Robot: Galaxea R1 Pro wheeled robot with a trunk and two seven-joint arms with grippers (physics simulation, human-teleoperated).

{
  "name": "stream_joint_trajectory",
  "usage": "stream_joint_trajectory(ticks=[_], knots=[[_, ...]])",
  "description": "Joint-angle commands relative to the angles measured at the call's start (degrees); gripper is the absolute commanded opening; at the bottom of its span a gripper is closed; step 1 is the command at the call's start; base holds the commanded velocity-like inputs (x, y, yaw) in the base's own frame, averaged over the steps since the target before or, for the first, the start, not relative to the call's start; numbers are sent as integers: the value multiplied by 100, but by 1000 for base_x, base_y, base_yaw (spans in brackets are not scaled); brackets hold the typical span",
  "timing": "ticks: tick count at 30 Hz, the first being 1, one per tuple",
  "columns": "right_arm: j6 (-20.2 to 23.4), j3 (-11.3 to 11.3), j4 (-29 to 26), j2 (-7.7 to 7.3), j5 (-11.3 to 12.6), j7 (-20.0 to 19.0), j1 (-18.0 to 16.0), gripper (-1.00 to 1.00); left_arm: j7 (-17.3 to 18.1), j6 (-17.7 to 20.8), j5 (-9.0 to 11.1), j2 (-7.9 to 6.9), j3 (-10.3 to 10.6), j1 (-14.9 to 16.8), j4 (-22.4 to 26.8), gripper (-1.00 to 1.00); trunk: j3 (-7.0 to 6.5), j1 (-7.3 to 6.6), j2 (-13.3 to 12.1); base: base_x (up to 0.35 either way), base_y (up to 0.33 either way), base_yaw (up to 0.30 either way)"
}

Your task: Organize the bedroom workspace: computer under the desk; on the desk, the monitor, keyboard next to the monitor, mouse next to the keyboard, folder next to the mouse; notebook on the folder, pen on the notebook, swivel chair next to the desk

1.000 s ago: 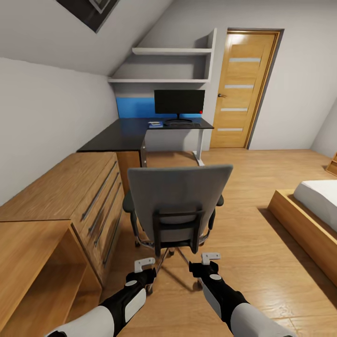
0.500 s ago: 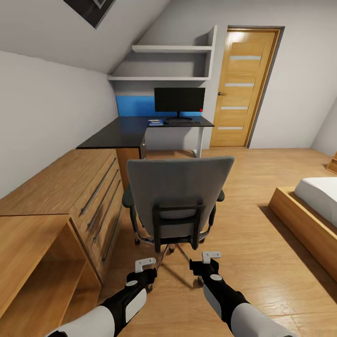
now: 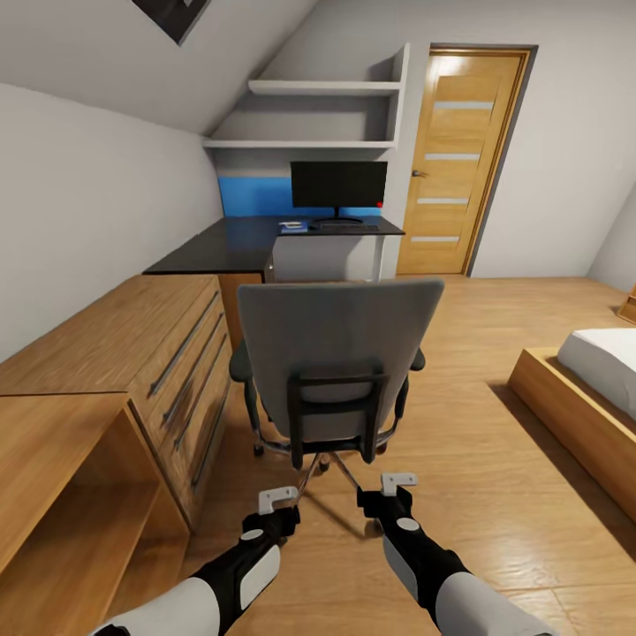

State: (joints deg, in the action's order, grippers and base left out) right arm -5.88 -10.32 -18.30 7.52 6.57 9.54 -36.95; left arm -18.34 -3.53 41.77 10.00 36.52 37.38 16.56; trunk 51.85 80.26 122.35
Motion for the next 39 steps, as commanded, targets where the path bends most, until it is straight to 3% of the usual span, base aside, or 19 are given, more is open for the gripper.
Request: stream_joint_trajectory(ticks=[1, 7, 13, 17, 22, 26, 29, 39], knots=[[-36, -49, 1, -1, 63, 31, -5, 100, -28, -29, 57, 0, 51, 6, -1, 100, 23, 22, 44, 0, 0, 0], [73, -34, -23, 6, 104, 29, -5, 100, -29, 21, 39, 0, 76, 6, 384, 100, 131, 153, 284, 0, 0, 0], [623, -26, -93, 5, 110, 23, -68, 100, -52, 226, 28, 0, 75, 11, 677, 100, 239, 285, 525, 0, 0, 0], [932, -10, -98, -4, 115, 29, -476, 100, -57, 266, 44, 0, 54, 22, 686, 100, 311, 373, 686, 0, 0, 0], [343, 128, -40, -8, 216, 50, -574, 100, -40, 250, 43, 0, 30, 24, 674, 100, 400, 483, 886, 0, 0, 0], [149, 146, 63, -19, 221, 27, -579, 100, -39, 244, 39, 0, 19, 24, 678, 100, 472, 571, 1046, 0, 0, 0], [-118, 146, 197, -18, 213, 19, -579, 100, -38, 211, 28, 0, 49, 24, 692, 100, 472, 571, 1046, 0, 0, 0], [-257, 146, 277, -17, 205, 22, -579, 100, -31, -239, 24, 0, 110, 24, 680, 100, 472, 571, 1046, 1, 0, 0]])
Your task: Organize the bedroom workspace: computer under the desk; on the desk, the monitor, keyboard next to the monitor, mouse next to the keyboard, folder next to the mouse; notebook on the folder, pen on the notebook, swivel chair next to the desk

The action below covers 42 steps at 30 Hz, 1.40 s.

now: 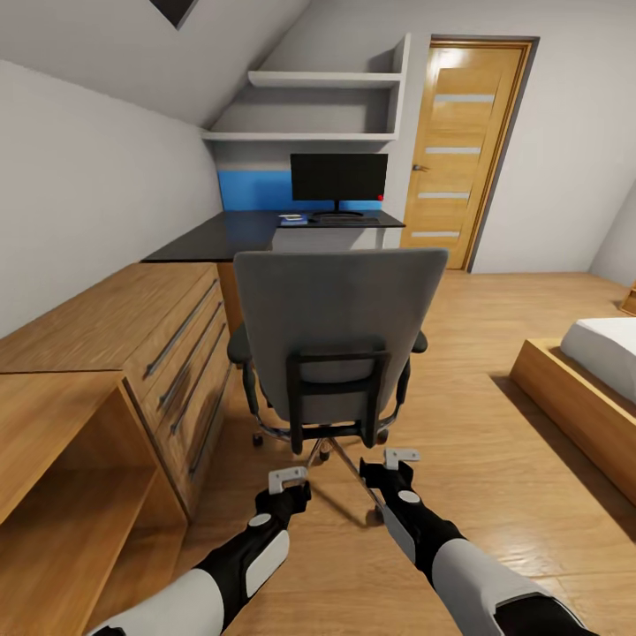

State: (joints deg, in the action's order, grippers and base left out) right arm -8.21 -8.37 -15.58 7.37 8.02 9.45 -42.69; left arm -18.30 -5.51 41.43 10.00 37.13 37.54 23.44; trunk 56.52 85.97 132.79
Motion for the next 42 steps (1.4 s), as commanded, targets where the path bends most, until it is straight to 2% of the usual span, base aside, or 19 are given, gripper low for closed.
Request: stream_joint_trajectory(ticks=[1, 14, 18, 26, 33, 42], knots=[[-29, -50, 70, 0, 61, 30, -3, 100, -34, -90, 53, -9, 57, 8, -14, 100, 5, -1, 2, 82, 0, 0], [-23, -63, 264, 5, 60, 22, -8, 100, -27, -103, 56, -39, 66, 8, -15, 100, 5, -1, 2, 33, 0, 0], [-27, -128, 272, 5, 59, 6, -5, 100, -25, -107, 62, -41, 66, 8, -15, 100, 5, -1, 2, 187, 0, 0], [-44, -238, 316, 1, 40, -563, -2, 100, -25, -108, 67, -42, 66, 8, -15, 100, 5, -1, 2, 38, 0, 0], [-129, -243, 342, 1, -109, -630, -2, 100, -18, -96, 75, -42, 64, 8, -15, 100, 5, -1, 2, 52, 0, 0], [-343, -243, 352, 1, -151, -629, -2, 100, -16, -99, 80, -42, 65, 8, -15, 100, -7, -1, 2, 272, 0, -19]])
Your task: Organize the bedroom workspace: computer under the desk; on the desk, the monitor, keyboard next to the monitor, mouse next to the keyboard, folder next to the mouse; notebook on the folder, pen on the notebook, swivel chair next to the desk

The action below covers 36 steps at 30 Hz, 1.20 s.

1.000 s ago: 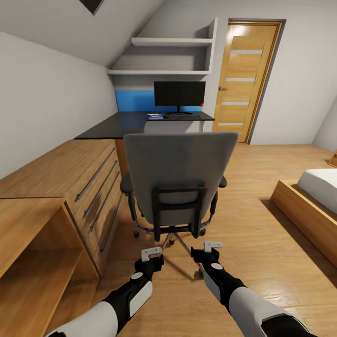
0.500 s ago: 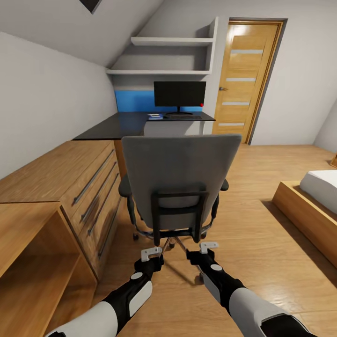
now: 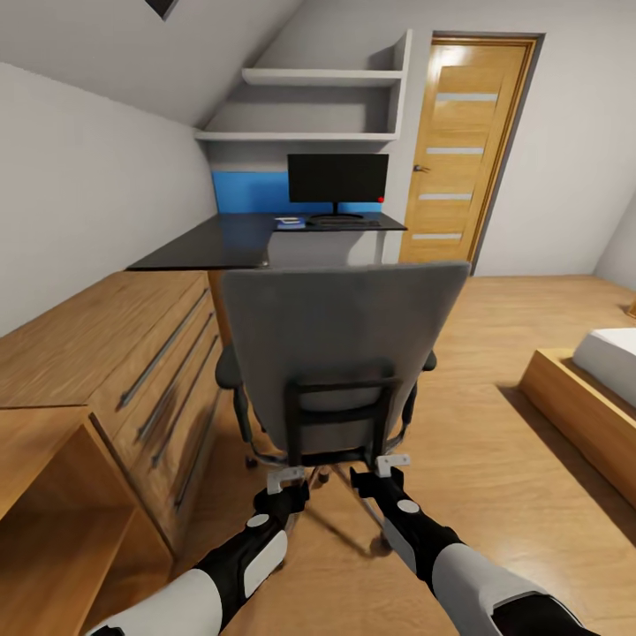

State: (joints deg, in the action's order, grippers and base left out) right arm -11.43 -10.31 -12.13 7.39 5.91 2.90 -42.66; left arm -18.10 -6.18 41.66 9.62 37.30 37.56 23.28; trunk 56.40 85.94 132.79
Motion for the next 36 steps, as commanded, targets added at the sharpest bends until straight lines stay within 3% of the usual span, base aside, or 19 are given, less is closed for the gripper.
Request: stream_joint_trajectory(ticks=[1, 36], knots=[[-24, -50, 9, -1, 60, 26, -5, 100, -36, -32, 55, -4, 49, 6, 1, 100, -1, 2, 2, 305, 0, -143], [-26, -51, 9, -7, 51, 26, -5, 100, -27, -41, 54, -10, 42, 6, 1, 100, -20, 2, 2, 320, 0, -46]])
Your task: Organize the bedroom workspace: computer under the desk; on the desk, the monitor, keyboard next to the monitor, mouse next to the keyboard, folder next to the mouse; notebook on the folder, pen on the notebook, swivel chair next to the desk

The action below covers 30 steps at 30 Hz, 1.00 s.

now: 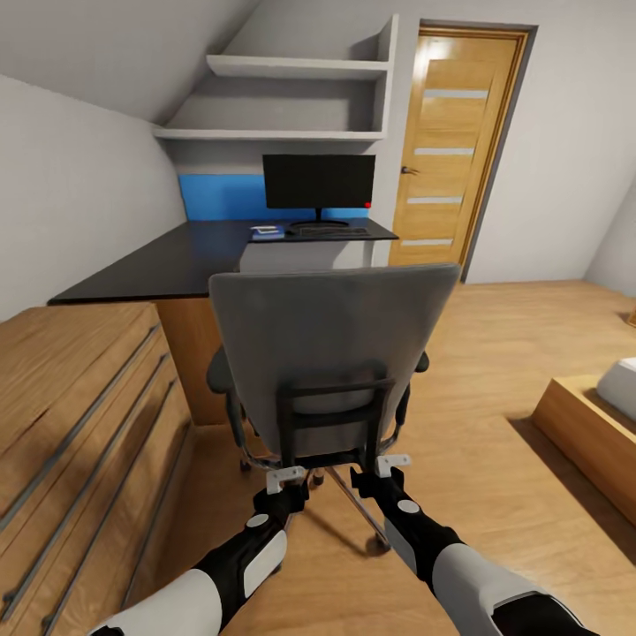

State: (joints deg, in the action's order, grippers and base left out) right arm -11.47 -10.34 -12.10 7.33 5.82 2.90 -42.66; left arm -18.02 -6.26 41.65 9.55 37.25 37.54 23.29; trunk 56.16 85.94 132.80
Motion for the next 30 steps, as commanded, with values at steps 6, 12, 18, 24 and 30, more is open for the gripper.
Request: stream_joint_trajectory(ticks=[6, 12, 18, 24, 30], knots=[[-22, -47, 6, -1, 60, 26, -6, 100, -35, -33, 47, -15, 45, 7, 0, 100, 5, 3, 2, 321, 0, -2], [-22, -47, 6, -2, 60, 26, -3, 100, -35, -33, 45, -31, 45, 7, 0, 100, 5, 3, 2, 321, 0, 0], [-22, -47, 6, -3, 60, 26, -1, 100, -35, -33, 45, -32, 45, 7, 0, 100, 5, 3, 2, 322, 0, 0], [-22, -47, 6, -3, 60, 26, 3, 100, -35, -33, 58, -40, 45, 7, 0, 100, 5, 3, 2, 323, 0, 0], [-22, -47, 6, -3, 60, 26, 3, 100, -35, -33, 69, -41, 45, 7, 0, 100, 5, 3, 2, 324, 0, 0]])
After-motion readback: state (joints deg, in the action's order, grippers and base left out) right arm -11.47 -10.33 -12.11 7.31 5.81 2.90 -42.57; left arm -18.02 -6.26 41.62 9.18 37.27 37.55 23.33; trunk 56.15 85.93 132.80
